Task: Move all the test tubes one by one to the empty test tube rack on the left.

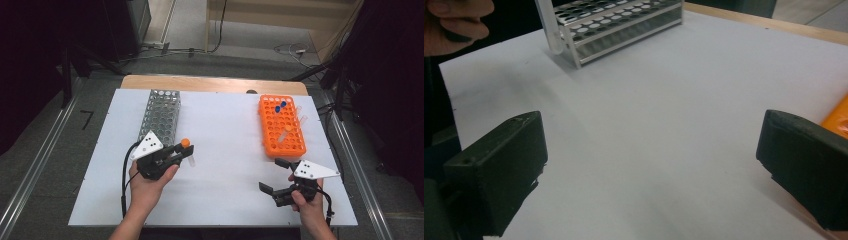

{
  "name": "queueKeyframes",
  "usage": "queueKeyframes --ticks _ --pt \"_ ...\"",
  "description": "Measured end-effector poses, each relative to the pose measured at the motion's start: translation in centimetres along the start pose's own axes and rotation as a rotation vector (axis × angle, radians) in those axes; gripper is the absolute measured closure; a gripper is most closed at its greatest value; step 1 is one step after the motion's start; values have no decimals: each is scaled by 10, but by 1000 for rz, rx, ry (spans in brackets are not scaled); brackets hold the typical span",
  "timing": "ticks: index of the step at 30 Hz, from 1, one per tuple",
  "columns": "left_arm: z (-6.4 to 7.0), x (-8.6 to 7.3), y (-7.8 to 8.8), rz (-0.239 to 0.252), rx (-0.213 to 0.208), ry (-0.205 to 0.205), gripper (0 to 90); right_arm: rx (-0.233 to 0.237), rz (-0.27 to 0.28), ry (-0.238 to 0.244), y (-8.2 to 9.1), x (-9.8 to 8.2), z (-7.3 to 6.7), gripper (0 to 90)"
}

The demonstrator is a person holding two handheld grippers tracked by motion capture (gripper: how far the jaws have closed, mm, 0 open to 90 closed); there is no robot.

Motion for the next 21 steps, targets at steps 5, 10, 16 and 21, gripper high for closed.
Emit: queueKeyframes --ticks 5,10,16,21 --pt "-15 10 -2 10 35 -1 744 -33 -7 -12 14 -5 11 0" --pt "-29 21 -6 18 67 -7 744 -68 -11 -21 28 -11 20 0" --pt "-45 35 -12 45 90 -15 744 -96 -5 -32 43 -17 29 0" --pt "-63 42 -18 59 130 -3 744 -107 -2 -46 52 -20 37 0"
Point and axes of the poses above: each handheld gripper's, and its own axes: y roughly backward along the jaws, x roughly out of its top, z roughly to its right, the point moved 3 cm from there along -y, roughly forward along the jaws, and after that the axes turned 12 degrees about z, right-handed, at the moved point
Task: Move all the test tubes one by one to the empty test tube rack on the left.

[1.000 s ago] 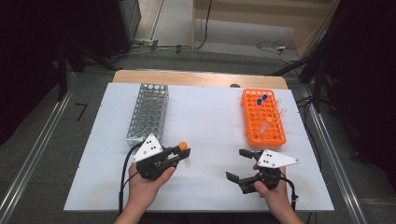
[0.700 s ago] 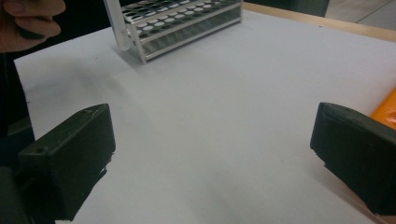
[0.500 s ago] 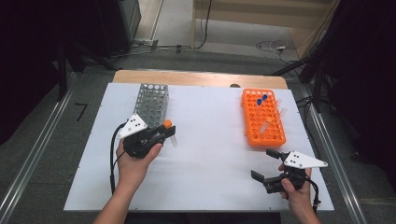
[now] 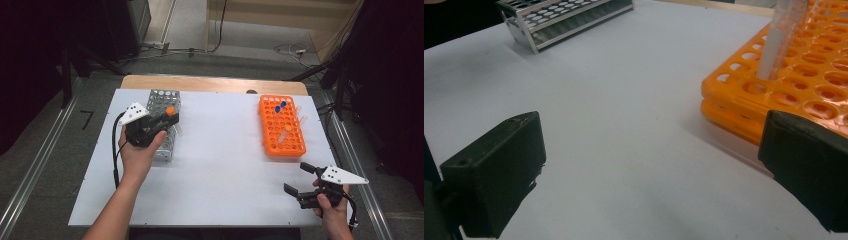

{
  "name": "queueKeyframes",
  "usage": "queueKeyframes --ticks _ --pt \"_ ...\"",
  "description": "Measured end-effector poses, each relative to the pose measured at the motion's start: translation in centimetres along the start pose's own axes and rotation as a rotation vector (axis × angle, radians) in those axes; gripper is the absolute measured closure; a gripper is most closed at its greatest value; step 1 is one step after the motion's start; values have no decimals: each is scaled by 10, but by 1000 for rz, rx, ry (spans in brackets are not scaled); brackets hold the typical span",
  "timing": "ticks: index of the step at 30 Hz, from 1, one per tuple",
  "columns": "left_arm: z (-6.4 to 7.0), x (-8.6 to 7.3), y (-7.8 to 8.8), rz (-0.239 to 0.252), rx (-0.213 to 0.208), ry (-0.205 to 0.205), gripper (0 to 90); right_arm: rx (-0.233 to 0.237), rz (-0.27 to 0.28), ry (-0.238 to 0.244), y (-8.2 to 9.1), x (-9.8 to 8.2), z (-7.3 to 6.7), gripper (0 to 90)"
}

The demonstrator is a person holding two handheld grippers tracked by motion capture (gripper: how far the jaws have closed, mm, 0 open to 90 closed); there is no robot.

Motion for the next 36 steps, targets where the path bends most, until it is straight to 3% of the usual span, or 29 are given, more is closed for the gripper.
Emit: queueKeyframes --ticks 17,31,36 --pt "-44 8 -46 -1 132 -38 744 -25 -8 -39 1 -10 18 0" --pt "-82 5 -86 19 222 11 745 -55 9 -54 4 -11 25 0" --pt "-87 8 -99 25 242 -13 746 -62 11 -62 5 -12 27 0"
Point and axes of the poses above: each handheld gripper's, and its own axes: y roughly backward along the jaws, x roughly out of its top, z roughly to its right, the point moved 3 cm from there along -y, roughly forward along the jaws, and after that the axes turned 12 degrees about z, right-handed, at the moved point
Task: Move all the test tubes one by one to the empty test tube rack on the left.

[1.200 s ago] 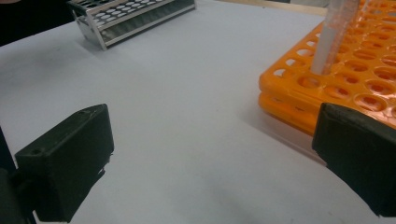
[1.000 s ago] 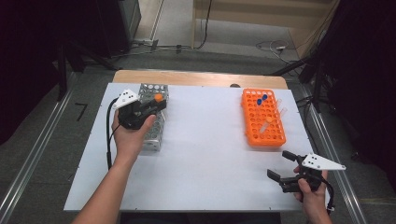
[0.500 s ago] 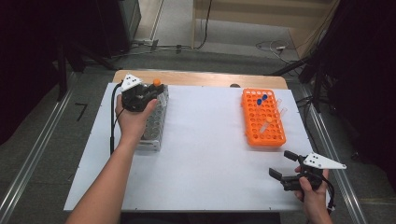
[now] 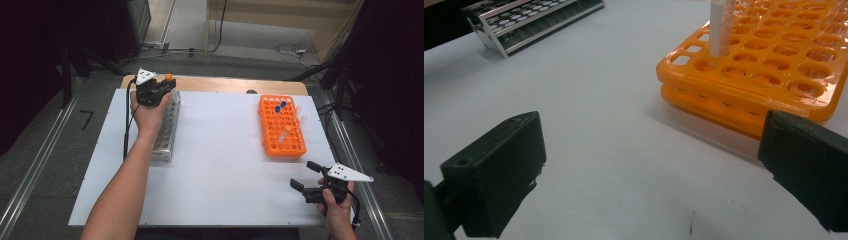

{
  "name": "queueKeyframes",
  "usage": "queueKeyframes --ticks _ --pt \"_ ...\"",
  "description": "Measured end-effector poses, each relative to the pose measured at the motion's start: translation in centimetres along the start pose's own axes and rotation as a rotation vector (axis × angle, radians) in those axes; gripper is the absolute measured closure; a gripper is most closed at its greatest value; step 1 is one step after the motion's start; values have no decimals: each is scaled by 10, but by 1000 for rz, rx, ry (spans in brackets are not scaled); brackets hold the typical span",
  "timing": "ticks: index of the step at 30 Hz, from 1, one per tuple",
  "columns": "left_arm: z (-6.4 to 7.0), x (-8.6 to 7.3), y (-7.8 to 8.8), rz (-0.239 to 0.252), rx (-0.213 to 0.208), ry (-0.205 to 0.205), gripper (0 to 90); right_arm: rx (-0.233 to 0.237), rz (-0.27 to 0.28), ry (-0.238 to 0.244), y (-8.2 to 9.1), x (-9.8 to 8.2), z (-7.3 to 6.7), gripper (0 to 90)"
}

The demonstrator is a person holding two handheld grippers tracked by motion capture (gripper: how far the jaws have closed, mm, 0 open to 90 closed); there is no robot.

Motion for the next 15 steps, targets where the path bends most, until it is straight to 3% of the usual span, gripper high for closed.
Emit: queueKeyframes --ticks 6,9,11,15 --pt "-7 0 -11 23 56 -13 746 -9 2 -3 2 0 2 0" --pt "-11 -1 -15 27 65 -1 746 -10 5 -8 2 0 2 0" --pt "-12 -2 -18 27 88 -28 745 -11 3 -10 2 -1 2 0" --pt "-14 -4 -22 16 96 -43 745 -3 -3 -3 0 -2 2 0"
Point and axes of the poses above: each handheld gripper's, and its own axes: y roughly backward along the jaws, x roughly out of its top, z roughly to its right, the point moved 3 cm from there along -y, roughly forward along the jaws, and after that the axes turned 12 degrees about z, right-handed, at the moved point
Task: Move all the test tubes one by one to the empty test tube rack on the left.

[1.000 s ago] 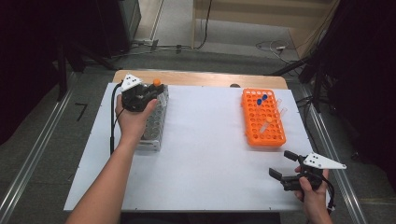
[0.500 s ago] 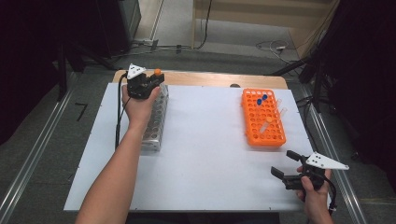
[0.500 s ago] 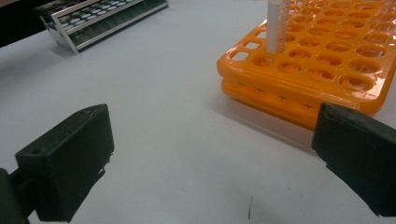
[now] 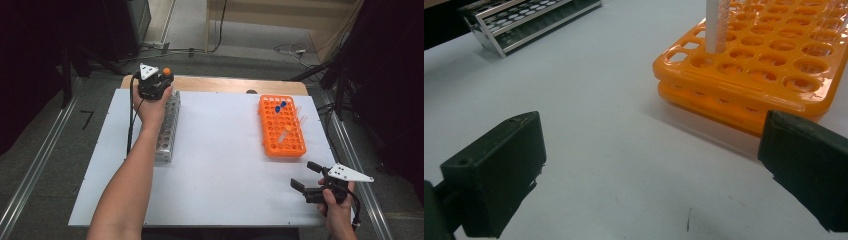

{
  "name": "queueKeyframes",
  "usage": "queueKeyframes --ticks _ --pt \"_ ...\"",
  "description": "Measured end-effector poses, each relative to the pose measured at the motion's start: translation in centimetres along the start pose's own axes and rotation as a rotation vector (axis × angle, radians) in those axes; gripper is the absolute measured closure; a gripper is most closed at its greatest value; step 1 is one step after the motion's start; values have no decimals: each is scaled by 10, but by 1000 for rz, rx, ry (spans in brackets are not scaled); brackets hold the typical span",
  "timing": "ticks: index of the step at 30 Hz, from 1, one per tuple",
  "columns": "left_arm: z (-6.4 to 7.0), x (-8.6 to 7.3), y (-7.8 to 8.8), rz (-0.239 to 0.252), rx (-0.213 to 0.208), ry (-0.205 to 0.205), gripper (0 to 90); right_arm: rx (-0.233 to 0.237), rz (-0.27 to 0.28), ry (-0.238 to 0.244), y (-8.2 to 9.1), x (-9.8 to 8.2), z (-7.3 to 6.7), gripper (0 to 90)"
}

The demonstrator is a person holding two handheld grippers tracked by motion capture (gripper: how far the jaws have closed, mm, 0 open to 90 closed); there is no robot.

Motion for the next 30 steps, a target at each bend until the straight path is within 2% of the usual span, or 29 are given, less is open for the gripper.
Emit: queueKeyframes --ticks 4,7,11,13,17,20,24,26,30 --pt "1 -7 -5 -41 0 -9 745 1 1 -3 0 0 0 0" --pt "0 -13 -9 -80 -6 10 744 3 -1 -4 -1 0 0 0" --pt "1 -12 -11 -120 -8 17 733 2 -2 -2 -1 0 0 0" --pt "0 -13 -12 -136 -3 24 679 3 -1 -3 -1 0 0 0" --pt "-1 -11 -10 -145 -11 63 580 2 -4 -2 -1 0 0 0" --pt "0 -8 -7 -151 -19 70 476 0 -5 -1 -2 -1 0 0" --pt "4 -3 0 -160 -50 104 289 -1 -5 -2 -3 0 -1 0" --pt "6 -1 9 -151 -79 131 239 -4 -6 -2 -4 1 -1 0" --pt "12 1 22 -167 -117 105 125 -4 -2 -1 -4 2 -1 0"
Point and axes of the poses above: each handheld gripper's, and its own axes: y roughly backward along the jaws, x roughly out of its top, z roughly to its right, the point moved 3 cm from there along -y, roughly forward along the jaws, and after that the axes turned 12 degrees about z, right-handed, at the moved point
